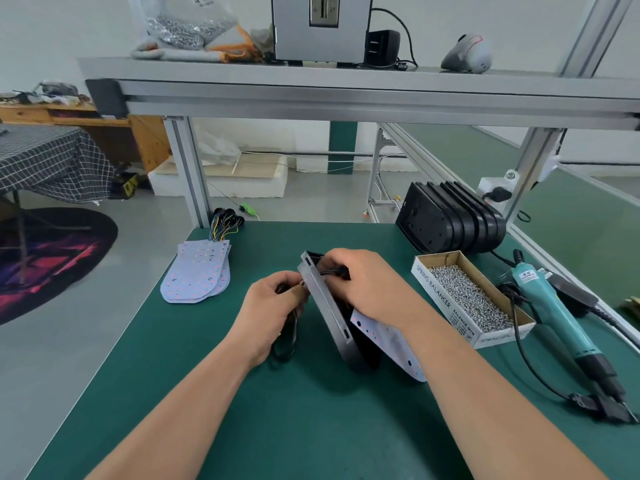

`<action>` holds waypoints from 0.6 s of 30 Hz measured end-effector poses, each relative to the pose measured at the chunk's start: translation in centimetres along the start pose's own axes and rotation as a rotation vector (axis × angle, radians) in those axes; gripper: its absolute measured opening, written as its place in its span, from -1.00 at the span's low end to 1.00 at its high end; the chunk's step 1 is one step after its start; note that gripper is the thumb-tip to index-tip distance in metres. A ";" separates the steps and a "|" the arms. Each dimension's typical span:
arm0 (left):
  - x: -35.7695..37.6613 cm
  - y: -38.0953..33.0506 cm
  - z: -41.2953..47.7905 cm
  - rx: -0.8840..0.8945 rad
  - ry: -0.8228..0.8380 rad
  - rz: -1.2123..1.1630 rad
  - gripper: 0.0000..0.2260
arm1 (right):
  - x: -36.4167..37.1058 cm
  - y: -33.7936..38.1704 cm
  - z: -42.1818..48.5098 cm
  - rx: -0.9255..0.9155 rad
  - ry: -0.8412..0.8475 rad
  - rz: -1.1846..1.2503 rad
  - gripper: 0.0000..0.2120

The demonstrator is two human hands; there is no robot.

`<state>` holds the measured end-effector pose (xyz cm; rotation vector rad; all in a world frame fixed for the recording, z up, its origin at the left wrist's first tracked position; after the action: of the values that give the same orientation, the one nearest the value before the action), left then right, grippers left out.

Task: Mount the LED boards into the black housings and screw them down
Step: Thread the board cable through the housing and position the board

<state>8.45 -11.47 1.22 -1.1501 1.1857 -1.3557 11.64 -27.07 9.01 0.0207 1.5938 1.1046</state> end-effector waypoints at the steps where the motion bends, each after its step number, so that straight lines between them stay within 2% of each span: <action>1: -0.1 0.0 0.1 0.002 0.003 0.006 -0.86 | 0.1 0.0 0.0 -0.003 0.000 0.016 -0.88; 5: -0.2 0.4 0.4 -0.025 0.021 -0.011 -0.77 | 0.1 0.2 -0.1 -0.007 -0.030 0.036 -0.91; 10: 1.2 0.3 0.6 -0.006 0.182 -0.056 -0.72 | -0.3 0.1 -0.2 0.038 -0.091 0.021 -0.91; 13: 1.7 0.4 0.4 -0.011 0.220 -0.206 -0.74 | -0.3 -0.1 -0.4 0.066 -0.161 0.073 -0.93; 15: 1.8 0.4 0.3 -0.003 0.210 -0.262 -0.78 | -0.5 -0.3 -0.6 0.088 -0.223 0.110 -0.93; 18: 1.2 0.4 0.5 -0.007 0.141 -0.141 -0.66 | -0.8 -0.3 -0.9 0.122 -0.275 0.112 -0.90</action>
<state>8.86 -12.71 0.93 -1.1771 1.2284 -1.5619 11.44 -28.25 9.34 0.3331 1.4227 1.0397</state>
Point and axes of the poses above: each hand's wrist, its own z-axis towards the middle knuckle, its own x-axis out of the palm, y = z × x, the point moved 9 cm from there along z, towards the middle knuckle, and after that the axes turned 11 degrees about y, right-handed, at the moved point
